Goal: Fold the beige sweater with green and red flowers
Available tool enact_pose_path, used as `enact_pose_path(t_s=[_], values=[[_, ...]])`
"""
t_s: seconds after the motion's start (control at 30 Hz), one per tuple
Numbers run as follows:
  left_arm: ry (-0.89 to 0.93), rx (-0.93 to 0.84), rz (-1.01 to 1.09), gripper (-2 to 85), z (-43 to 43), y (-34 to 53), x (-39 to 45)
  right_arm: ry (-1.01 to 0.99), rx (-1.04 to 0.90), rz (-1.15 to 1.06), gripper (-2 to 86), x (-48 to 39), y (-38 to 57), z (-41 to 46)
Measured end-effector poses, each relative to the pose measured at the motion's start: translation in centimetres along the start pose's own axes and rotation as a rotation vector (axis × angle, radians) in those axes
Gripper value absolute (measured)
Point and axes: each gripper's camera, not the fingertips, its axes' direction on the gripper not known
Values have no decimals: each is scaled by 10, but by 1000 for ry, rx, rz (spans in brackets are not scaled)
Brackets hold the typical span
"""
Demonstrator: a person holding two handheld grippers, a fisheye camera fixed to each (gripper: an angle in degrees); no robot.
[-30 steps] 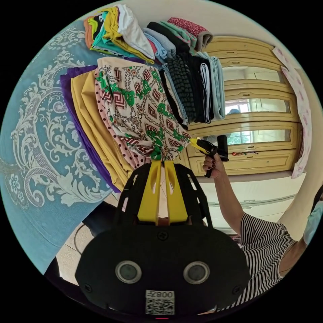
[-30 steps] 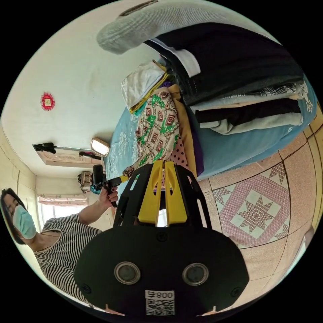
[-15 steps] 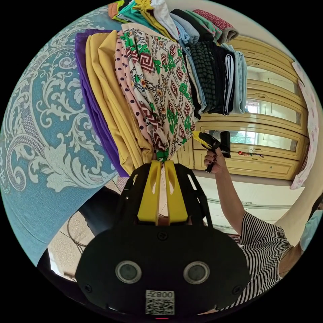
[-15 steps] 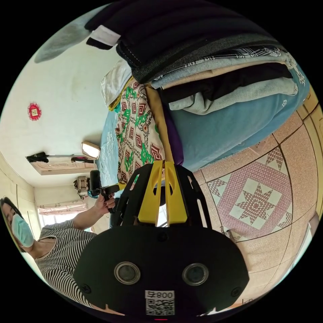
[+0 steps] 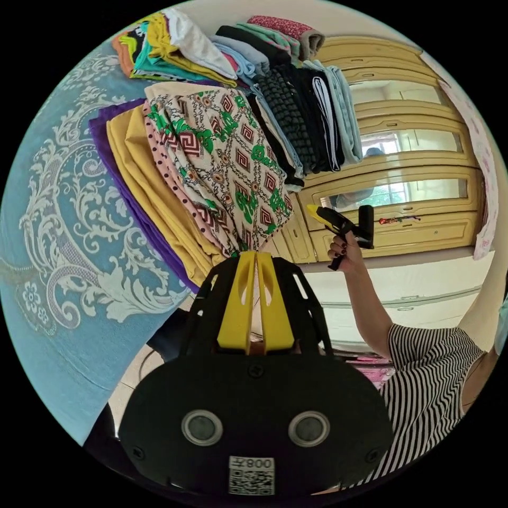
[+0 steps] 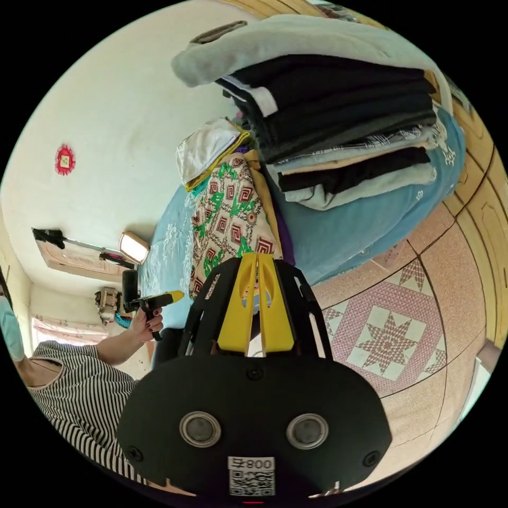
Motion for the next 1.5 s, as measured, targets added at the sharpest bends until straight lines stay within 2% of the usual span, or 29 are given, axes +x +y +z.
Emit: enact_pose_path(t_s=[0.1,0.17,0.3,0.4,0.53,0.63,0.73,0.83,0.97,1.1,1.17,1.27,1.5], values=[[-126,-81,-3,1,27,-7,-9,99,-52,-72,0,-31,-8,27],[-130,-100,-16,1,35,-6,-14,257,-121,-82,0,-39,-13,57],[-115,-68,4,1,32,3,-8,264,-106,-65,0,-54,-12,69],[-130,-83,9,1,38,10,-10,271,-38,-128,0,-88,0,63],[-99,-65,-7,1,39,17,-12,348,-63,-204,0,-130,15,91],[-168,-48,61,1,36,26,1,395,-41,-269,0,-161,26,109],[-185,-100,79,1,44,33,1,496,-163,-286,1,-171,29,149],[-200,-32,118,1,28,45,14,446,-175,-252,1,-183,32,158],[-420,54,223,1,-4,74,27,512,-67,-268,2,-216,43,149],[-676,-50,210,2,-6,98,2,484,40,-290,3,-249,44,141],[-714,-97,209,2,0,107,-8,412,115,-321,5,-276,36,140],[-681,-56,228,2,-7,120,-4,363,206,-385,11,-316,17,148],[-706,-2,279,2,-20,150,11,204,287,-504,63,-402,-63,198]])
